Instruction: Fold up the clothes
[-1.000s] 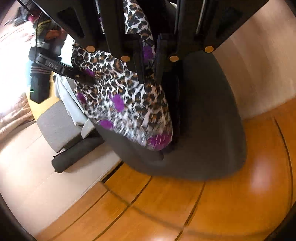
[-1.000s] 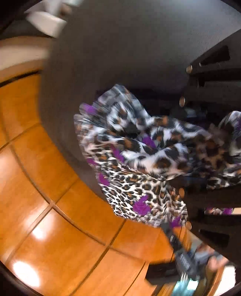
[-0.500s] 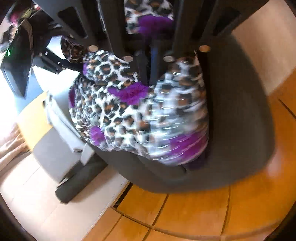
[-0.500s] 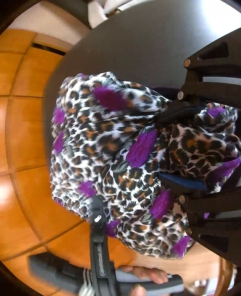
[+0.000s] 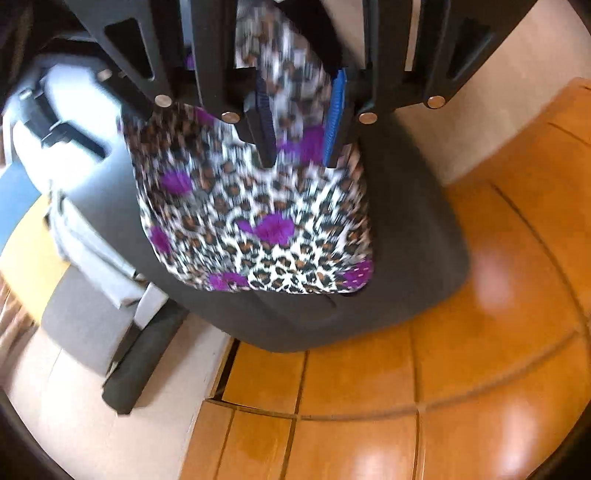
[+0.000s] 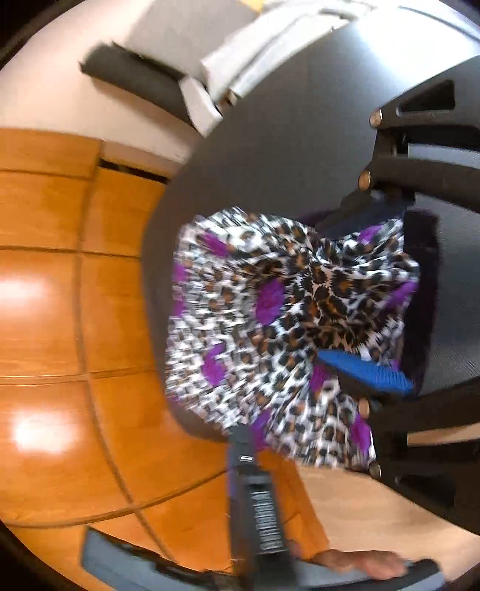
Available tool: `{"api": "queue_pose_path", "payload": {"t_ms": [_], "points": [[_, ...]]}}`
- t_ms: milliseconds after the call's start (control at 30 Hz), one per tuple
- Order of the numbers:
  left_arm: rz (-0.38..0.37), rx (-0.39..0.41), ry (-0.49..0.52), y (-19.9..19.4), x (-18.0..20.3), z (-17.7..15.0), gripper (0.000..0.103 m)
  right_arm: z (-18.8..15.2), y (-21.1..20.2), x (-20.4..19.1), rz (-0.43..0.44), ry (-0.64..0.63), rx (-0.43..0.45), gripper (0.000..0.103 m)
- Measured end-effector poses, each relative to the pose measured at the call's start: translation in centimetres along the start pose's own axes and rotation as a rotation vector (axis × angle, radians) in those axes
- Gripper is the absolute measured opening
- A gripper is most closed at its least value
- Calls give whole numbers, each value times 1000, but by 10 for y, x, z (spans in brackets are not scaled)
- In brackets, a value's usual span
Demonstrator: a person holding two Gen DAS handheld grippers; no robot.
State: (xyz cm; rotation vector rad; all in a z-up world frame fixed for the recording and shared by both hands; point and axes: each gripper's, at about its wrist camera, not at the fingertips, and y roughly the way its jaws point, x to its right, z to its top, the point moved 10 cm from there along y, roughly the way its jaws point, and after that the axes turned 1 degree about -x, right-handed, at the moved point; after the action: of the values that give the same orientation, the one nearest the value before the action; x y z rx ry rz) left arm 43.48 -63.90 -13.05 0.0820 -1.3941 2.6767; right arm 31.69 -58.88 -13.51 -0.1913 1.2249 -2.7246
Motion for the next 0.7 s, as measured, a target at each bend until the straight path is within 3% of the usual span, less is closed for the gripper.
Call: {"api": "queue_pose_path", "payload": {"t_ms": [67, 133, 233, 500, 700], "points": [[50, 56, 35, -35, 1, -11, 27, 5, -26, 9, -32, 8, 22, 86], [84, 110, 60, -66, 1, -15, 27, 14, -48, 19, -33, 32, 44, 103], [132, 188, 84, -112, -1, -17, 27, 9, -68, 11, -32, 59, 83, 103], [222, 252, 39, -174, -19, -35, 27, -3, -93, -28, -6, 19, 125, 103], [151, 214, 40, -174, -10, -47, 27, -11, -95, -37, 11, 30, 109, 103]]}}
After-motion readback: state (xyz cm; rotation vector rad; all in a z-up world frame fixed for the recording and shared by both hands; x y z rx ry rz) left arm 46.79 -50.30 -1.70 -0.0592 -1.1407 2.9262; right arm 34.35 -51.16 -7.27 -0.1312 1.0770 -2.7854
